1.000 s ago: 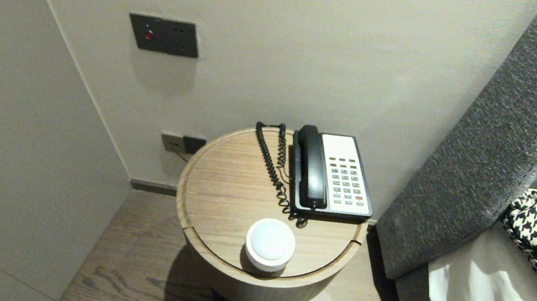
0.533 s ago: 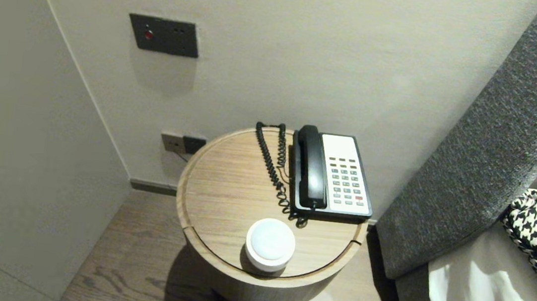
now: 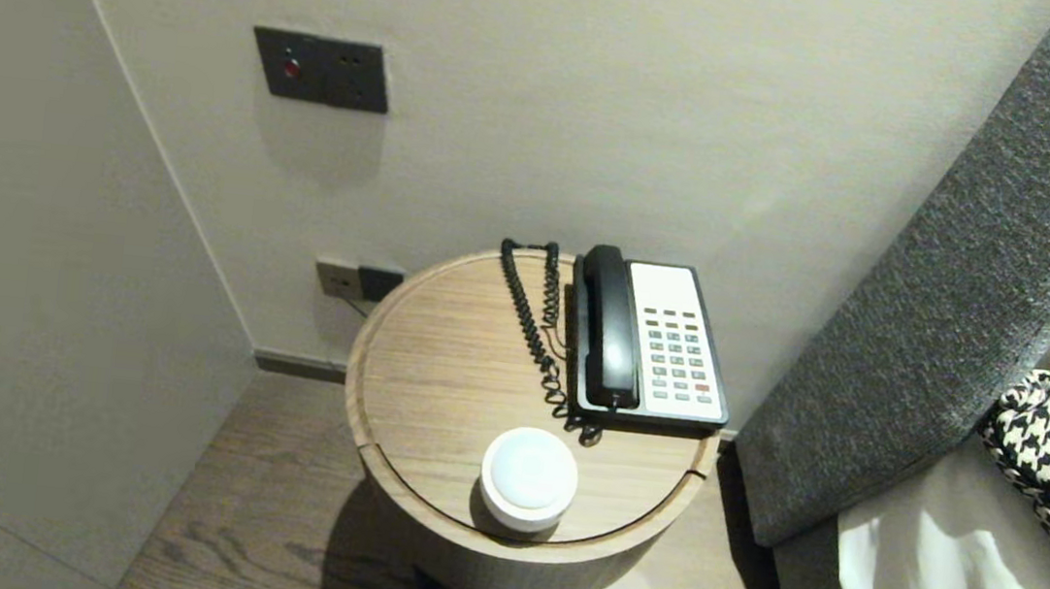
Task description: Open the nightstand drawer
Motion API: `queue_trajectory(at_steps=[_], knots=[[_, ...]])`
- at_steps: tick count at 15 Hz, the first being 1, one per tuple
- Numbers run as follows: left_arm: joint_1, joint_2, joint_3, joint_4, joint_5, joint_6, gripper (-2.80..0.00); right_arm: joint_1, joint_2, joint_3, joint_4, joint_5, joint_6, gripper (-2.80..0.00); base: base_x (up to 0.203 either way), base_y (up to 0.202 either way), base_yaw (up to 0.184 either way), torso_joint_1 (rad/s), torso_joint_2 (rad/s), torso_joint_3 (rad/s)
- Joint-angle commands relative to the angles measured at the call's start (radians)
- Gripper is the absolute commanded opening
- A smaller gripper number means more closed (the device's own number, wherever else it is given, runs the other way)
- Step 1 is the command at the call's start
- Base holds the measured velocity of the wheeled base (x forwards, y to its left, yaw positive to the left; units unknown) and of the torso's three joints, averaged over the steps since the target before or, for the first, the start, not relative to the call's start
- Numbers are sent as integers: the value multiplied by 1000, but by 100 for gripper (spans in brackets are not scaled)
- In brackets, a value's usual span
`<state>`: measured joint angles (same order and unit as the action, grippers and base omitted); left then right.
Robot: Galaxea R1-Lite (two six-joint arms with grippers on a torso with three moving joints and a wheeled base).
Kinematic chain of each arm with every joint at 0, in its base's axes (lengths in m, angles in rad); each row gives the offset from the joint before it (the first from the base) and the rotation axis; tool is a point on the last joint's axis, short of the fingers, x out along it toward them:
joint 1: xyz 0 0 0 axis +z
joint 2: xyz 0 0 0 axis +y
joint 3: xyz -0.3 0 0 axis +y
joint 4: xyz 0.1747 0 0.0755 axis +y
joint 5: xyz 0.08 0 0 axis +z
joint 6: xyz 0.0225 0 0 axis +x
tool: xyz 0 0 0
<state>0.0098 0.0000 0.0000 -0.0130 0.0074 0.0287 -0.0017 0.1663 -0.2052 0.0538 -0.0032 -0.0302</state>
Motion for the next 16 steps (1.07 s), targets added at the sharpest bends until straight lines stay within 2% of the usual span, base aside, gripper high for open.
queue_trajectory(at_steps=[1,4,7,10,12,14,16], knots=[[1,-2,0,-1,0,0,-280,1,240,-137,-12,3,1,-280,0,0,0,0,0,0],[1,-3,0,-1,0,0,-280,1,500,-302,-29,6,14,-280,0,0,0,0,0,0],[1,-2,0,-1,0,0,-280,55,749,-455,-35,3,107,-280,0,0,0,0,0,0],[1,-2,0,-1,0,0,-280,183,984,-553,-34,-7,299,-280,0,0,0,0,0,0],[1,-2,0,-1,0,0,-280,301,1109,-573,-35,-18,414,-280,0,0,0,0,0,0],[1,-2,0,-1,0,0,-280,409,1197,-571,-39,-36,484,-280,0,0,0,0,0,0],[1,-2,0,-1,0,0,-280,477,1246,-570,-40,-42,535,-280,0,0,0,0,0,0]])
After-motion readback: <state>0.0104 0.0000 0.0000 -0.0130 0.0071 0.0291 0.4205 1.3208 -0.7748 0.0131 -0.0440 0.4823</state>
